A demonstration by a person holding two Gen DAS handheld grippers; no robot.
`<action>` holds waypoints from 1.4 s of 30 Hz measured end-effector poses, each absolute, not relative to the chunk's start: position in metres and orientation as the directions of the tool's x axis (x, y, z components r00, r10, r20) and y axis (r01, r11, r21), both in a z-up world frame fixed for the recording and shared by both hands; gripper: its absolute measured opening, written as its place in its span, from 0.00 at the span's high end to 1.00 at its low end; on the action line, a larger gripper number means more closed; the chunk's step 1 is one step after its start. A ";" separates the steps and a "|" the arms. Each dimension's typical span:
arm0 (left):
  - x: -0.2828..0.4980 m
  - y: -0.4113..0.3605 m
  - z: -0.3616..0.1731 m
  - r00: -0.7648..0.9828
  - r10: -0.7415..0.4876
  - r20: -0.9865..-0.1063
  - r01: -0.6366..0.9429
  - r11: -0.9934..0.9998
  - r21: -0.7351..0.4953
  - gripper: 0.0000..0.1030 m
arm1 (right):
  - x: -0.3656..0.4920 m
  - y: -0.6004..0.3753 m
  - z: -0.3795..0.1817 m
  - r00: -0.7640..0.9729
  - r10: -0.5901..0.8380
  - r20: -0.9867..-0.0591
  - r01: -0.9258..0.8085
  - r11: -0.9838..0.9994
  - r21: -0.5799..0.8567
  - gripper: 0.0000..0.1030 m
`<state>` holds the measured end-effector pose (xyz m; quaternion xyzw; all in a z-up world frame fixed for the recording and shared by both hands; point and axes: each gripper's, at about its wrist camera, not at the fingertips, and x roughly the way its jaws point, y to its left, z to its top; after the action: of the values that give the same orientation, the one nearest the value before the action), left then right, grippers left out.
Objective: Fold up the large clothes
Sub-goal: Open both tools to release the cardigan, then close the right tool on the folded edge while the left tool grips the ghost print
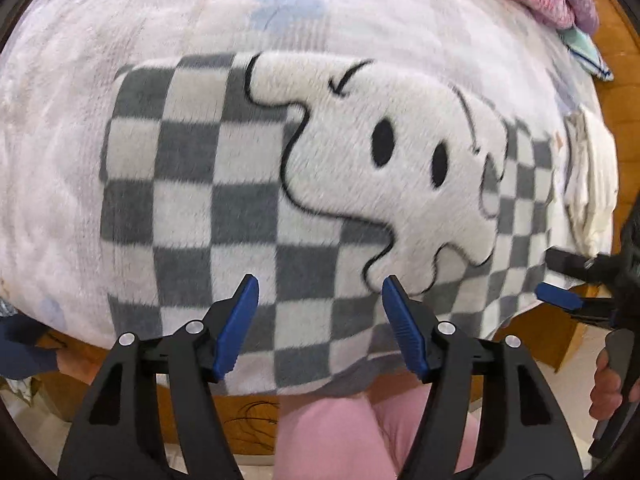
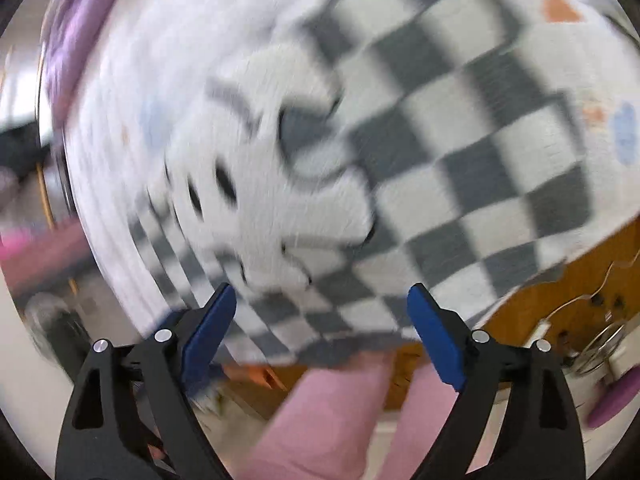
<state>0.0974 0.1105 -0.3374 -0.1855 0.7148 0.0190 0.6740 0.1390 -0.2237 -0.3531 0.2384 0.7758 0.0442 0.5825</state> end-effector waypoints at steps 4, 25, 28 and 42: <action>0.109 0.116 -0.323 -0.006 -0.235 -0.972 -0.282 0.933 -0.224 0.33 | 0.151 -0.257 -0.335 -0.141 0.406 -0.903 0.418 0.851 0.317 0.15; 0.161 0.063 -0.329 -0.109 -0.084 -0.990 -0.349 0.936 -0.041 0.14 | 0.208 -0.397 -0.403 -0.049 0.494 -0.868 0.296 0.837 0.460 0.09; 0.173 0.053 -0.330 -0.096 -0.111 -0.989 -0.374 0.925 -0.067 0.14 | 0.220 -0.394 -0.430 -0.136 0.486 -0.863 0.218 0.864 0.453 0.09; 0.212 0.038 -0.353 -0.014 -0.078 -0.997 -0.435 0.898 -0.064 0.14 | 0.214 -0.397 -0.498 -0.248 0.822 -0.513 0.448 0.567 0.692 0.10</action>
<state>0.2117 0.0377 -0.3533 -0.1831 0.6999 0.1315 0.6778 0.2137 -0.3968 -0.4979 0.4166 0.7620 0.2077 0.4502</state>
